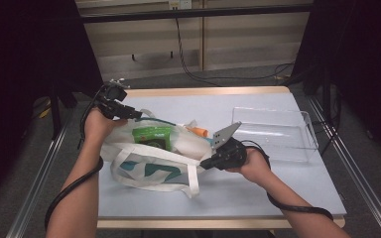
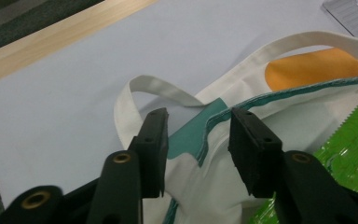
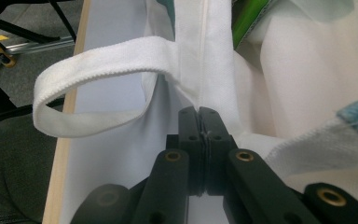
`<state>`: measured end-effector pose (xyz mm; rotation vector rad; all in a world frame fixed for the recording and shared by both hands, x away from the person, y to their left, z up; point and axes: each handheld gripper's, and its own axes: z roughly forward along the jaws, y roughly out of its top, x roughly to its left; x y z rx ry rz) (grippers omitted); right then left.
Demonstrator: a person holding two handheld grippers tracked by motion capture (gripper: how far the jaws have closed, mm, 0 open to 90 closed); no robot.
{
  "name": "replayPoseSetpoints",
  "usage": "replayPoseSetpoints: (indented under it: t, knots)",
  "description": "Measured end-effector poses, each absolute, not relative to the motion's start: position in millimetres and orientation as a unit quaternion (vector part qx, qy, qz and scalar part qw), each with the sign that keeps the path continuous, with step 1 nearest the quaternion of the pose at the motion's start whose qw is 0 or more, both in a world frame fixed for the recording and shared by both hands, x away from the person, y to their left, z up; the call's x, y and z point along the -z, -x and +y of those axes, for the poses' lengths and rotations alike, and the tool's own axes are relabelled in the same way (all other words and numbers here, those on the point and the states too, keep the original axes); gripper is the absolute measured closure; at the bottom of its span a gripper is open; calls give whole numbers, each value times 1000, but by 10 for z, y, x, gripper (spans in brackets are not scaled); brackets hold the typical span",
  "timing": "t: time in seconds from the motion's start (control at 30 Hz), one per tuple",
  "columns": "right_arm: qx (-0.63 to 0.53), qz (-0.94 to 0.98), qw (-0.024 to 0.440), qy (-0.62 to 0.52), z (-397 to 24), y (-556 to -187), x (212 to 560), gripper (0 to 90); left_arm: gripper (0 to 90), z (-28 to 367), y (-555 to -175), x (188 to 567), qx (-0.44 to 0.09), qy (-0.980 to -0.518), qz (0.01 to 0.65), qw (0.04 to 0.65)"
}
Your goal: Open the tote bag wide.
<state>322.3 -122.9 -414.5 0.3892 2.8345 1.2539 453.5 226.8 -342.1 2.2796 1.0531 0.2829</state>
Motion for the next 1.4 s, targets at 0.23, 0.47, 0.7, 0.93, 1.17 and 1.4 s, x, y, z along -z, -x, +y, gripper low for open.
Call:
replayPoseSetpoints:
  t: [0.23, 0.47, 0.7, 0.93, 1.17, 1.4]
  knots:
    - [-400, 908, 11, -125, -1216, -3222, 4146, 888, 476, 2352, -4492, 3403, -114, -855, 396, 317]
    - [-399, 908, 10, -128, -1213, -3223, 4142, 888, 421, 2360, -4484, 3276, -121, -852, 392, 326]
    - [-399, 908, 9, -130, -1219, -3224, 4149, 888, 374, 2411, -4455, 3240, -122, -855, 393, 316]
    - [-399, 908, 11, -129, -1212, -3222, 4151, 888, 367, 2490, -4447, 3282, -110, -860, 396, 301]
    - [-399, 907, 10, -135, -1217, -3226, 4148, 888, 415, 2502, -4445, 3471, -77, -870, 391, 290]
    - [-404, 905, 12, -136, -1212, -3225, 4151, 888, 609, 2485, -4439, 3555, -64, -873, 400, 273]
